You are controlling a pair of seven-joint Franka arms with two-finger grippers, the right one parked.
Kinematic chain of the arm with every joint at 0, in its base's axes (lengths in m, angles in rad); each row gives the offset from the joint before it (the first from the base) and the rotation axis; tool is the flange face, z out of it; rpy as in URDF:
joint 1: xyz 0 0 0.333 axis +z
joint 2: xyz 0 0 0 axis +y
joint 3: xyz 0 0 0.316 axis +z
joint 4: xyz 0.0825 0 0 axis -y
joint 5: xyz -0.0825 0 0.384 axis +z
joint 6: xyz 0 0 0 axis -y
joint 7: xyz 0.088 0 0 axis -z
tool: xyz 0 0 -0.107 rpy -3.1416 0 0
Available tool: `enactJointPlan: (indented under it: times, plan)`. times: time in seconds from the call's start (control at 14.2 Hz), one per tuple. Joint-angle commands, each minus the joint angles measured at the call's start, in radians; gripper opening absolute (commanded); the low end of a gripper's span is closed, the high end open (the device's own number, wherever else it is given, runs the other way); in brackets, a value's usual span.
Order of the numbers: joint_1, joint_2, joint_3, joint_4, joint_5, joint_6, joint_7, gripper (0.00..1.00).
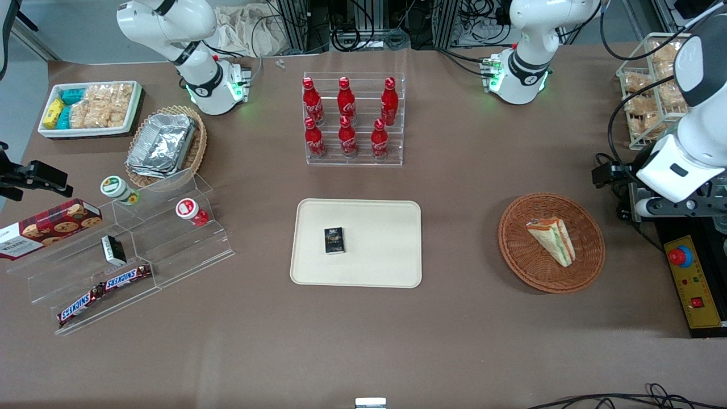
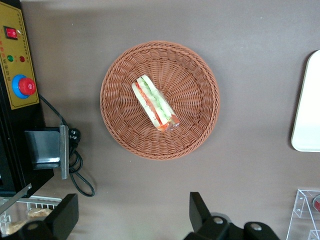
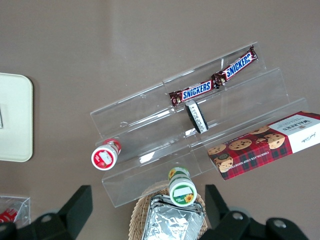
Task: Place sandwich from basket to tray
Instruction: 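Move the left gripper over the wrapped sandwich in the wicker basket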
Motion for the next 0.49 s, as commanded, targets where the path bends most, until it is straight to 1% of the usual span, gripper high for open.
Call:
enactJointPlan:
  times: [0.0,0.21,0.28,0.35,0.42]
  plan:
    - [0.009,0.030,-0.007,0.028,-0.008,-0.029,0.010,0.99]
    - [0.009,0.076,-0.004,0.020,0.007,-0.011,-0.010,0.99]
    - [0.026,0.071,0.002,-0.028,-0.010,0.029,-0.028,0.99]
    - [0.050,0.044,0.002,-0.133,-0.013,0.145,-0.040,1.00]
    - [0.066,0.010,0.004,-0.271,-0.022,0.310,-0.054,1.00]
